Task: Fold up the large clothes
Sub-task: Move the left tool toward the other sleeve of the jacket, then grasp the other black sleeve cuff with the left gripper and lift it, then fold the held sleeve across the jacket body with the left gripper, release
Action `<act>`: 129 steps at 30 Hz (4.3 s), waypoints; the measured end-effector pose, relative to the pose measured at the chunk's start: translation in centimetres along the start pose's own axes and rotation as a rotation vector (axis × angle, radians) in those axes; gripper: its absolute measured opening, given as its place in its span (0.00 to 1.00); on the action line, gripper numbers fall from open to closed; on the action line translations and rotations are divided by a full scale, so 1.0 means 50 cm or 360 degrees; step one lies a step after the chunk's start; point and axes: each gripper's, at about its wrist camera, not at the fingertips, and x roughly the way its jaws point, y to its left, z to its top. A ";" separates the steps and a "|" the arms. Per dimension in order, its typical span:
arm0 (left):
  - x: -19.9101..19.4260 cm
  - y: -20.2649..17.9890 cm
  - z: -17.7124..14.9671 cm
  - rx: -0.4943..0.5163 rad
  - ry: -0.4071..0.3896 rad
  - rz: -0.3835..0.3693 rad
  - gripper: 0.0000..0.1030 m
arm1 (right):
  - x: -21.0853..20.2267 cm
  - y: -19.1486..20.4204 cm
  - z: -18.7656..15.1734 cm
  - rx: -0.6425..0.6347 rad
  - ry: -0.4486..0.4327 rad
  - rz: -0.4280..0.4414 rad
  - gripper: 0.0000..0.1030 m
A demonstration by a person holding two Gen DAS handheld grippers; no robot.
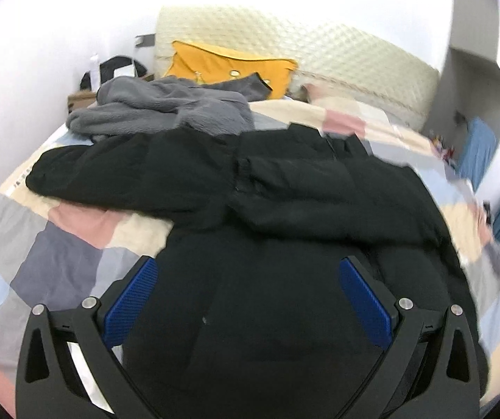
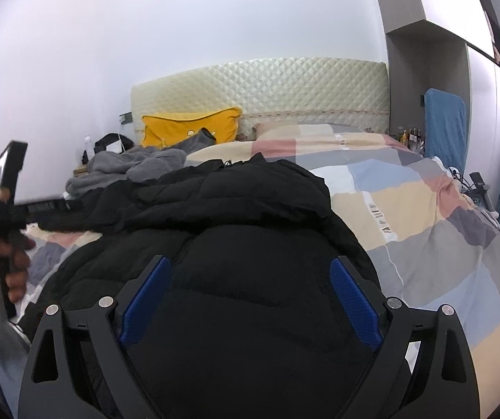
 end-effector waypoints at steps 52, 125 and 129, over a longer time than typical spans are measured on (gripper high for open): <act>0.441 0.946 0.148 -0.1271 0.0094 -0.0008 0.60 | 0.185 0.082 0.030 0.0119 0.0260 -0.0265 1.00; 0.264 -0.516 0.221 0.0479 0.0222 -0.0400 0.04 | 0.059 -0.231 0.102 0.0234 0.0000 0.0048 1.00; 0.330 -0.545 0.164 0.0534 0.0297 -0.0374 0.04 | 0.073 -0.257 0.100 0.0298 0.0004 0.0018 1.00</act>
